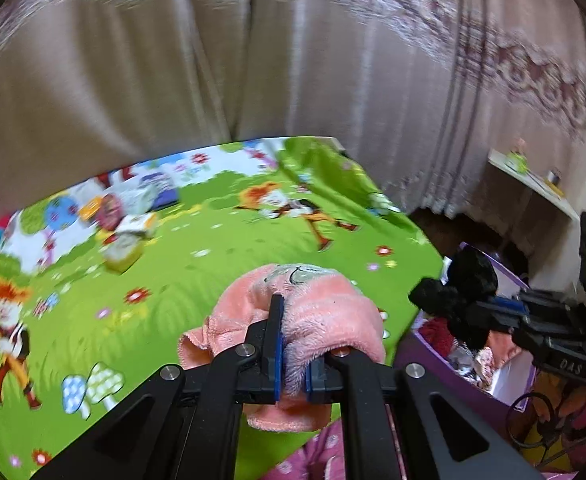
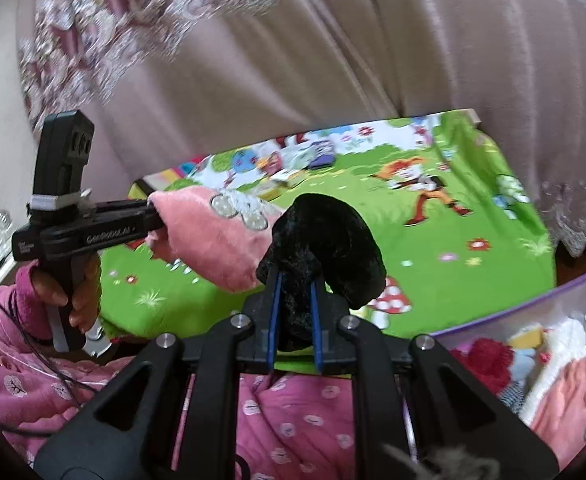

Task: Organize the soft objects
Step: 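Carry the pink towel and black item to the white bin and open both tools, then return both open tools from the bin to the mat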

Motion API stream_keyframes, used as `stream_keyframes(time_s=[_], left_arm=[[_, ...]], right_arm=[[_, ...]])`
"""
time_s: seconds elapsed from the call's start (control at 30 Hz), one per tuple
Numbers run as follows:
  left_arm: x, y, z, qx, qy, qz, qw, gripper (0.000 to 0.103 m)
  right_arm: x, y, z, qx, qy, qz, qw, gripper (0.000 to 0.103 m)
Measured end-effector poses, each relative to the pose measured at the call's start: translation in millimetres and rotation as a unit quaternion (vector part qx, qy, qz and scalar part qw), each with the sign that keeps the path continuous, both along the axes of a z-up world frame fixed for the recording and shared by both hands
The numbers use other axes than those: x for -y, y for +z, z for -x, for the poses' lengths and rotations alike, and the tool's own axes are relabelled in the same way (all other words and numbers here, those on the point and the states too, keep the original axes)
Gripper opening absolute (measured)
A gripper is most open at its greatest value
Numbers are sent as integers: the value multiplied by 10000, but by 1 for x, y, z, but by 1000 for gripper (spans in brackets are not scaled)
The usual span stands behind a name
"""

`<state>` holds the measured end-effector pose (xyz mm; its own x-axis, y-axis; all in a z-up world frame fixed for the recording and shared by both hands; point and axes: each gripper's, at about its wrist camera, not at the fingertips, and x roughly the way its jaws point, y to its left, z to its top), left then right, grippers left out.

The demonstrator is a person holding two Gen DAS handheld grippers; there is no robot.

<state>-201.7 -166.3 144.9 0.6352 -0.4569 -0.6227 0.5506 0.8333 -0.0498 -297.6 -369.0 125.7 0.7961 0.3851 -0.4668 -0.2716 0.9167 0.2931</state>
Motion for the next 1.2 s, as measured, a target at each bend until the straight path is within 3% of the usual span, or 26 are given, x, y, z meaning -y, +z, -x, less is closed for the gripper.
stream_keyframes(time_s=[0.4,0.87,0.93,1.0,1.03,1.07,1.2], left_arm=[[82,5,22,-162,-1182,-75,9928,8],[183,-2,56,-534,-2399,84,9693,9],[194,-10,57,-773,-2620,179,9618,15],[213,-29,60,-1193,-2960,-66,9477,48],[219,-39,61,-1360,-3031,-268,9428,54],[222,-51,61,-1501,-2994,-501,9409,56],[202,-68,52,-1553,-2732,-658,9471,56]], right_arm=[[74,10,41,132,-1121,133,9935,17],[151,17,94,0,-2299,722,9705,17],[160,16,97,-38,-2463,741,9663,20],[171,13,97,-126,-2732,698,9593,33],[177,10,95,-229,-2803,635,9575,49],[180,8,94,-332,-2813,591,9572,61],[188,6,99,-365,-2842,367,9574,63]])
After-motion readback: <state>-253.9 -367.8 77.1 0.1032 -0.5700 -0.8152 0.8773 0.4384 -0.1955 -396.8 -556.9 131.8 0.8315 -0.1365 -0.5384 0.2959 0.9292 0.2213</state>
